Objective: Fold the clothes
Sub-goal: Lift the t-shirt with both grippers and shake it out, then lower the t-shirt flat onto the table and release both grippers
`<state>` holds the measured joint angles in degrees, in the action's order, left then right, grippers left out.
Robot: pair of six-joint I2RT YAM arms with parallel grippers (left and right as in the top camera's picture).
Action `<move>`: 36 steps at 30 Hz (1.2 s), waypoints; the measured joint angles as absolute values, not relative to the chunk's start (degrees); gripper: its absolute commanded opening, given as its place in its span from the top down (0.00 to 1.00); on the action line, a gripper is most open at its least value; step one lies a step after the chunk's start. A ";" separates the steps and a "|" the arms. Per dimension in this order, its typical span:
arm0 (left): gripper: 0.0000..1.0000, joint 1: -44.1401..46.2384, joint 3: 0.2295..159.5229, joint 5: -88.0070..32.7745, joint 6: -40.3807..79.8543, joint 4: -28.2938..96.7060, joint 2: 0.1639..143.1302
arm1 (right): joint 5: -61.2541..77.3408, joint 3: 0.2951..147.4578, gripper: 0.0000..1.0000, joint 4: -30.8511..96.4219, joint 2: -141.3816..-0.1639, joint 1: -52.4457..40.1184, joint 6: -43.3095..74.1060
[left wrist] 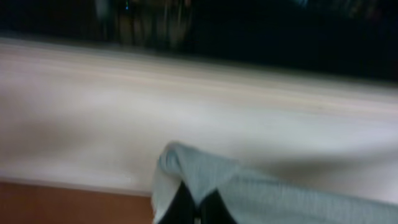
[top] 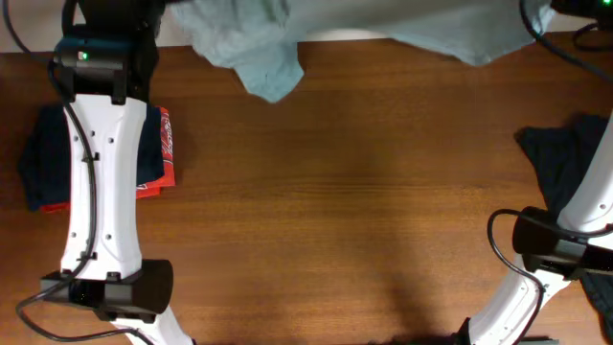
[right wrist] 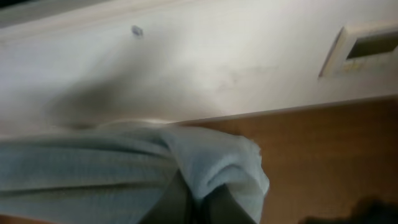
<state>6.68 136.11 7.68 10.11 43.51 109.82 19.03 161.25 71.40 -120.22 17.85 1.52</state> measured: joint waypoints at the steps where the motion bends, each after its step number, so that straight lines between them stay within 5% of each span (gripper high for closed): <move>1: 0.99 6.68 136.11 7.79 10.09 46.24 109.84 | 19.05 160.79 0.96 72.49 -120.22 17.85 1.43; 12: 0.99 6.68 136.42 8.45 10.11 74.72 117.60 | 18.92 145.80 0.96 84.44 -121.03 17.85 -1.32; 36: 0.99 6.66 136.40 4.58 10.09 94.98 126.56 | 16.34 136.46 0.96 96.99 -121.25 18.09 -4.93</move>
